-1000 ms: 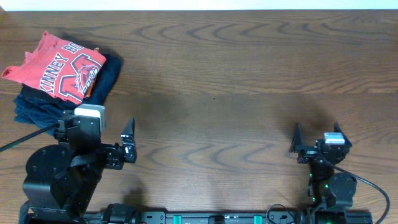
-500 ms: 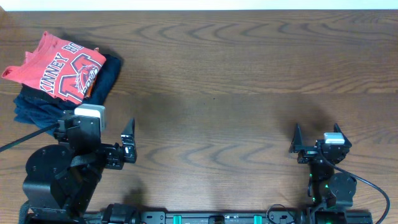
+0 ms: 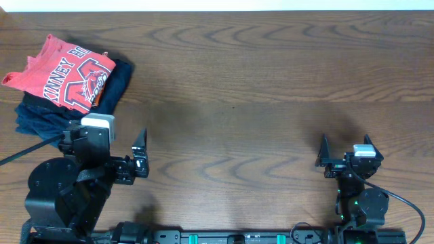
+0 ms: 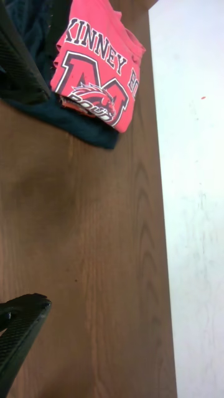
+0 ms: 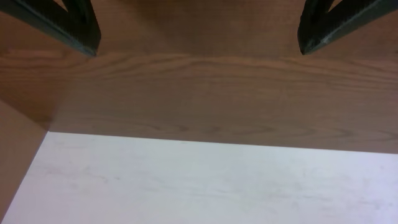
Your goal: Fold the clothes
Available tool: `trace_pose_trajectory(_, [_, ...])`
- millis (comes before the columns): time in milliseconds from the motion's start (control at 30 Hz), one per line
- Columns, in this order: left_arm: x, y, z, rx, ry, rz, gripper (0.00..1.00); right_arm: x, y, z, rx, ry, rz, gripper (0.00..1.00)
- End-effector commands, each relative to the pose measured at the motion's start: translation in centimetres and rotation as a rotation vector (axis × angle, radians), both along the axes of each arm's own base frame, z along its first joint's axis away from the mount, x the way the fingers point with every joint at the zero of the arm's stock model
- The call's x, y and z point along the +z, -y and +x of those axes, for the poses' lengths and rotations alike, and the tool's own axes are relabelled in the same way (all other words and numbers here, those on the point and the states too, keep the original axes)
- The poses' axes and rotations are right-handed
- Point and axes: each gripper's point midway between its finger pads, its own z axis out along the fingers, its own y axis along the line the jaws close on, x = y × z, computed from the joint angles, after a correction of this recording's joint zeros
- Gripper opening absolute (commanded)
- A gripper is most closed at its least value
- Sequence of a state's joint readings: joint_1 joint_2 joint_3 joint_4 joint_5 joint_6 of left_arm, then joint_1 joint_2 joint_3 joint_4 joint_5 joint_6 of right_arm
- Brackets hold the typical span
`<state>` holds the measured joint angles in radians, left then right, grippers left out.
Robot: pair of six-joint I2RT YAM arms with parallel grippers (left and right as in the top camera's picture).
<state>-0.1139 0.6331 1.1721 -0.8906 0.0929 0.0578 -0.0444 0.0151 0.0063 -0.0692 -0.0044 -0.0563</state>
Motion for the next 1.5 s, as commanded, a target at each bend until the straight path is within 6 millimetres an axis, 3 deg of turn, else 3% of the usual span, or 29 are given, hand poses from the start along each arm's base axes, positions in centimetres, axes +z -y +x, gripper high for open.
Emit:
trace_pose_trajectory(0, [-0.1,-0.3,0.1,0.009,0.002,0.018,0.98,-0.1,0.1,0.0,0.000,-0.002,0.000,0.99])
trace_pose_trajectory(233, [-2.9,-1.2,-1.9,0.048,-0.089,0.018,0.98,-0.1,0.1,0.0,0.000,-0.002,0.000,0.99])
trace_pose_trajectory(367, [-7.1,-1.3,-2.5,0.058,-0.118,-0.008,0.98,-0.1,0.1,0.0,0.000,-0.002,0.000,0.99])
trace_pose_trajectory(533, [-12.6,-1.8,-1.3,0.088,-0.033,-0.023,0.98,-0.1,0.1,0.0,0.000,-0.002,0.000,0.99])
trace_pose_trajectory(700, [-16.3,-1.8,0.1,0.087,0.095,-0.029,0.98,-0.1,0.1,0.0,0.000,-0.002,0.000,0.99])
trace_pose_trajectory(1233, [-20.3,-2.7,3.5,0.138,0.271,-0.016,0.98,-0.1,0.1,0.0,0.000,-0.002,0.000,0.99])
trace_pose_trajectory(1467, [-20.5,-3.4,3.7,0.162,0.291,0.040,0.98,-0.1,0.1,0.0,0.000,-0.002,0.000,0.99])
